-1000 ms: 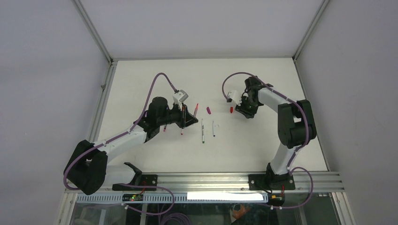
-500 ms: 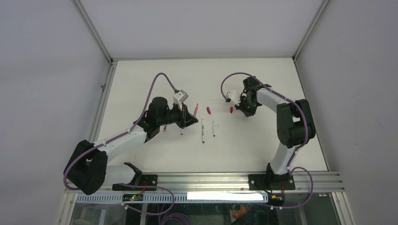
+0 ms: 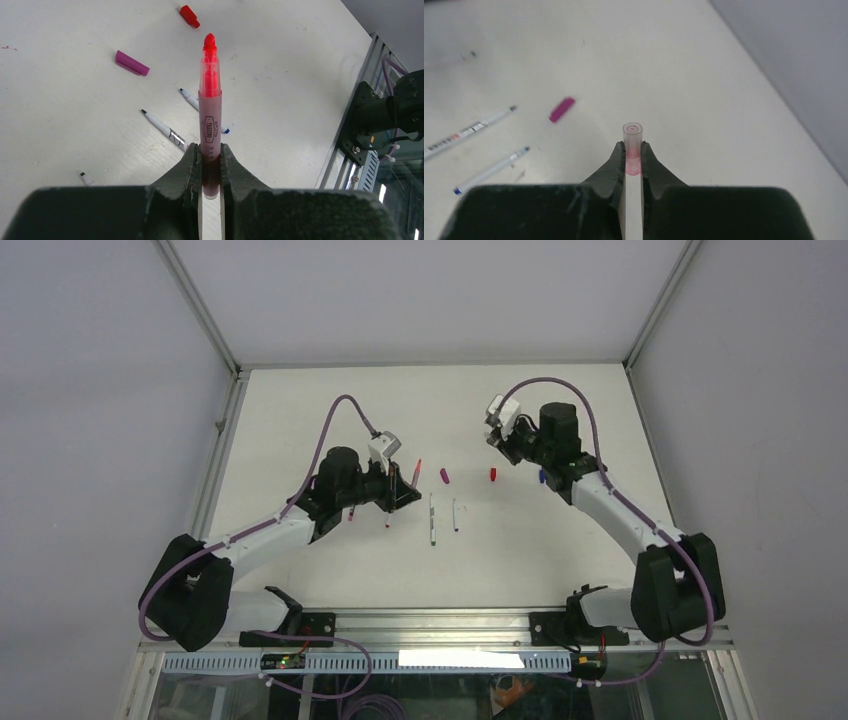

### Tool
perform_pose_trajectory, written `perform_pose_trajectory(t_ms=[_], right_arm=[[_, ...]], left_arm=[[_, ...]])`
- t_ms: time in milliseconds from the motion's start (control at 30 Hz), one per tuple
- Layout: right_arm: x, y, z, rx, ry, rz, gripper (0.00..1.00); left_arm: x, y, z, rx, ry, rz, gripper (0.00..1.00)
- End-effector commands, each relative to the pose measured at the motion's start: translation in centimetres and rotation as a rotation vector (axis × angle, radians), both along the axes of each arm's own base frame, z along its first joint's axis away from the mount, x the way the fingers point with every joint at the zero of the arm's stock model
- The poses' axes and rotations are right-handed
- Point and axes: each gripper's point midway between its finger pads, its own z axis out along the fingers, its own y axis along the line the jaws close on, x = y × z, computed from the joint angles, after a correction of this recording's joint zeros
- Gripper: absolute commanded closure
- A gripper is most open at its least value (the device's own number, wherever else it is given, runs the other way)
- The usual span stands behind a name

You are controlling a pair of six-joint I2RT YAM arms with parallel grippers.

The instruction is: Insert the pens into the pen caps

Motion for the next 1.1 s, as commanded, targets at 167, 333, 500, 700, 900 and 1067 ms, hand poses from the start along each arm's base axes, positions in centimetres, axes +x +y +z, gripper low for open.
perform_pose_trajectory(t_ms=[167,333,500,700,900,1067], right_arm=[[-4.1,8.0,13.0,0.645,-0.206,0.105,0.98],[-5.6,11.3,14.3,0.793,-0.095,0.117,0.94],[-7.3,13.6,15.7,0.865,-0.021,0.121,0.92],[-9.1,15.2,18.2,0.978,0.047,0.131,0.98],[-9.9,15.7,19.6,1.015,0.004,0.131,1.0],[-8.6,14.8,19.2,0.983,-0.071,0.066,1.0]], left_arm=[[2.2,-1.0,2.0,-0.036,-0.09,0.019,1.0],[2.9,-1.4,4.0,-0.064,-0.14,0.025,1.0],[2.9,-1.9,5.4,-0.082,-0.172,-0.006,1.0],[2.2,-2.5,6.2,-0.109,-0.195,-0.065,1.0],[1.7,-3.2,6.9,-0.176,-0.2,-0.101,1.0],[0.9,-3.2,7.5,-0.204,-0.21,-0.121,1.0]])
